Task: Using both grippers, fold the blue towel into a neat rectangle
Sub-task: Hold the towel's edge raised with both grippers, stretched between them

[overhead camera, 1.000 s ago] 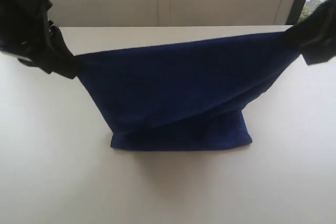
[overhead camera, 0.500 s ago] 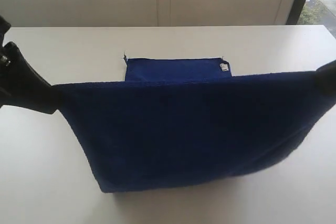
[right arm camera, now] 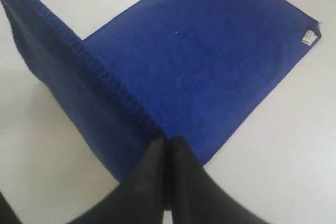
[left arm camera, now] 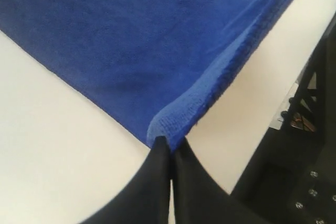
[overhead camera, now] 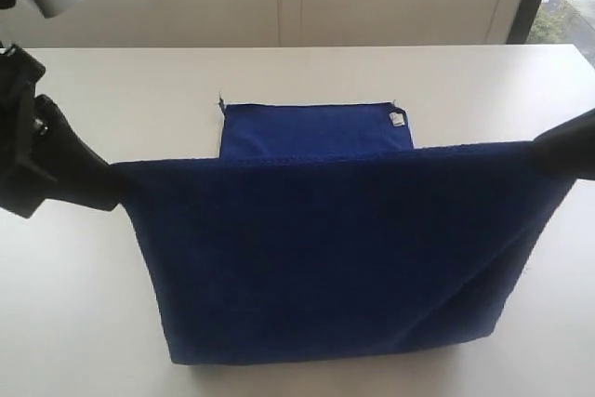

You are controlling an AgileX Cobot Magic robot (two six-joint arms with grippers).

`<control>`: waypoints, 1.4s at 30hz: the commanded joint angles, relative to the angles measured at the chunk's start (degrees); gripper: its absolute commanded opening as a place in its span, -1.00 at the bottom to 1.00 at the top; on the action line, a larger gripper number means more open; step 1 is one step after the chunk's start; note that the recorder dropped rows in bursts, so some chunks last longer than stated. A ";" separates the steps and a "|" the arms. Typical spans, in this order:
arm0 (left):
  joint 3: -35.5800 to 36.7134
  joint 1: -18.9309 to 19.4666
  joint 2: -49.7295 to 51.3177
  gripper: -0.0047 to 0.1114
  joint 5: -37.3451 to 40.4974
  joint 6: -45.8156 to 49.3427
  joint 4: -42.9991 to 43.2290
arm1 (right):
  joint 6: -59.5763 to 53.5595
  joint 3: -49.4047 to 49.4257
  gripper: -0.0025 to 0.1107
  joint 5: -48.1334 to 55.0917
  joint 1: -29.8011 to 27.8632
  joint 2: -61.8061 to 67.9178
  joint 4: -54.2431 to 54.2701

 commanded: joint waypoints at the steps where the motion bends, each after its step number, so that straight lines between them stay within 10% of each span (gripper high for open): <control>1: 0.47 0.06 -0.10 -0.92 -6.43 1.94 -1.10 | 0.20 1.73 -0.96 -8.61 -0.05 2.33 -0.67; 42: -6.43 1.40 27.75 -0.92 -36.71 -1.72 5.95 | 0.37 -7.45 -0.96 -39.01 -0.05 38.10 -1.02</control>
